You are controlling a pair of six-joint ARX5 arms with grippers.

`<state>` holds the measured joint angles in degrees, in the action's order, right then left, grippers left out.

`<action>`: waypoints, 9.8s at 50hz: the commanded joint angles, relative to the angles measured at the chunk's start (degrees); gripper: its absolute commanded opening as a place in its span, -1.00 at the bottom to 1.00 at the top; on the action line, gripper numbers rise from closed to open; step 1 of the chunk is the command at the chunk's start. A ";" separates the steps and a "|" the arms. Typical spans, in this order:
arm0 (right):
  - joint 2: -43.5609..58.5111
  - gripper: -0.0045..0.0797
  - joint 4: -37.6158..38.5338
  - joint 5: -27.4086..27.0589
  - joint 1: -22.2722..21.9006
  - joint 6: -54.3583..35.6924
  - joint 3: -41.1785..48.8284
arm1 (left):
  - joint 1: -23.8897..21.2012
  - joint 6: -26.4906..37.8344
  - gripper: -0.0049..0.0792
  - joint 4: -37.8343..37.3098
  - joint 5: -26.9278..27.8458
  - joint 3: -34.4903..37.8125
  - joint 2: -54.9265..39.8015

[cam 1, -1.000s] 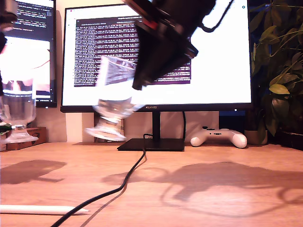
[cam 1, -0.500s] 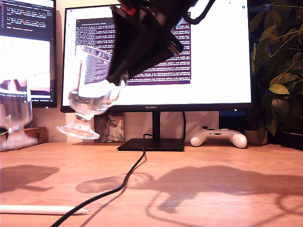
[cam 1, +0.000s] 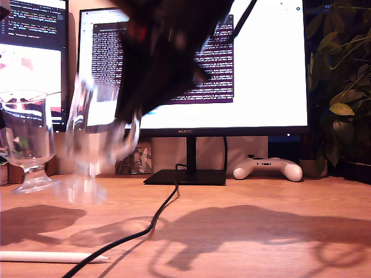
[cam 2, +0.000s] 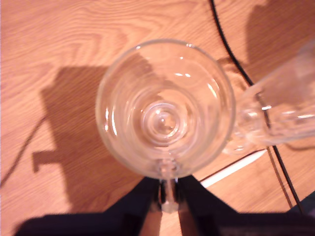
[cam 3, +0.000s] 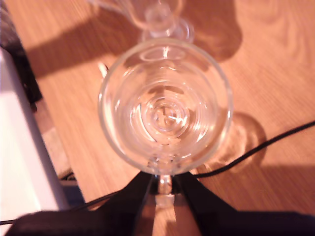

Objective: Pick the small glass cups in front of you with each of your hands, and place them behind the white pen

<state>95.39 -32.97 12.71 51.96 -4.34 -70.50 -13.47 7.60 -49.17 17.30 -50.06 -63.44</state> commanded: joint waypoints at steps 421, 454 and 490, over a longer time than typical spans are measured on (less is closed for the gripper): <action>-30.49 -0.91 16.22 -15.02 -34.82 4.07 24.37 | 10.43 -18.27 -0.93 28.26 -14.51 25.27 35.04; -51.52 -0.91 20.81 -14.16 -49.64 4.72 42.97 | 16.31 -19.02 -0.93 37.09 -12.44 26.51 34.95; -68.37 -0.91 33.64 -19.34 -46.49 7.30 58.97 | 16.31 -17.20 -0.93 41.05 -16.55 40.28 46.84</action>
<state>28.23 -0.23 -5.56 5.21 4.10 -12.97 2.79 -10.31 -8.93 1.08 -11.29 -18.33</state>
